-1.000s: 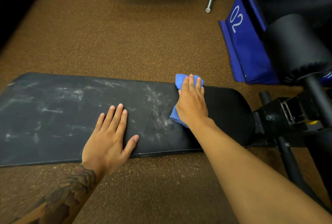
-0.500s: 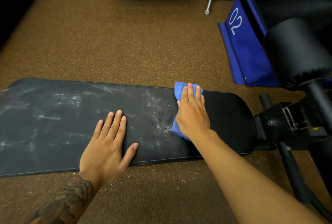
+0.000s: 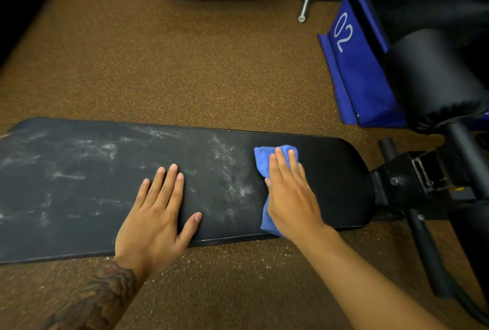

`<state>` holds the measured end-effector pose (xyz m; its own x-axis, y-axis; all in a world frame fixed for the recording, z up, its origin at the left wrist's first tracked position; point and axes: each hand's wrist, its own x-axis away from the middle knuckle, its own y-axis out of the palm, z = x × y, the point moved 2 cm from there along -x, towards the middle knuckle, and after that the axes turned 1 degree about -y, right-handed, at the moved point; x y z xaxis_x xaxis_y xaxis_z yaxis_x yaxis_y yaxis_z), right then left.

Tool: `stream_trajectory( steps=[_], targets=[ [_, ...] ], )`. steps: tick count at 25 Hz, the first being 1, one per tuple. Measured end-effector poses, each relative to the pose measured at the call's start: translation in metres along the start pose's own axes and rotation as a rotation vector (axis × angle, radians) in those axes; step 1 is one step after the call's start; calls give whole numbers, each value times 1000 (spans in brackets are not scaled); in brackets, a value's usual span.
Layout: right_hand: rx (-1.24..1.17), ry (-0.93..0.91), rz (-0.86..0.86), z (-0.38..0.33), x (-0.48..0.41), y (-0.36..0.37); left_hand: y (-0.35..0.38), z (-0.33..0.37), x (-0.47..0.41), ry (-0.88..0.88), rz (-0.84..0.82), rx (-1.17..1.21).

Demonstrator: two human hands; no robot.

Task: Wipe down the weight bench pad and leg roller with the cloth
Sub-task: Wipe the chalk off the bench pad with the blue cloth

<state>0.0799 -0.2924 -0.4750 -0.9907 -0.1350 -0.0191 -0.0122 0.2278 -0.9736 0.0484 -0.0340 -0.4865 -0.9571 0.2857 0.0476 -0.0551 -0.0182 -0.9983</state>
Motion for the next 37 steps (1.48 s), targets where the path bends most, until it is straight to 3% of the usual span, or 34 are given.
stream_trajectory(
  steps=[4,8,13,20,23,29,37],
  targets=[
    [-18,218,-17,-5,-68,-1,0,1,-1,1,11,-2],
    [-10,87,-35,-36,-74,5,0,1,0,-4,15,0],
    [-39,-70,8,-48,26,11,1,0,1,-4,16,-1],
    [-11,226,-21,-20,-43,0,1,1,0,-7,27,-12],
    [-13,152,8,-46,-53,4,1,1,0,-9,22,-11],
    [-41,-37,23,-54,41,16,1,0,0,-3,16,-6],
    [28,195,-22,-26,-47,2,1,0,0,-6,28,-3]
  ],
)
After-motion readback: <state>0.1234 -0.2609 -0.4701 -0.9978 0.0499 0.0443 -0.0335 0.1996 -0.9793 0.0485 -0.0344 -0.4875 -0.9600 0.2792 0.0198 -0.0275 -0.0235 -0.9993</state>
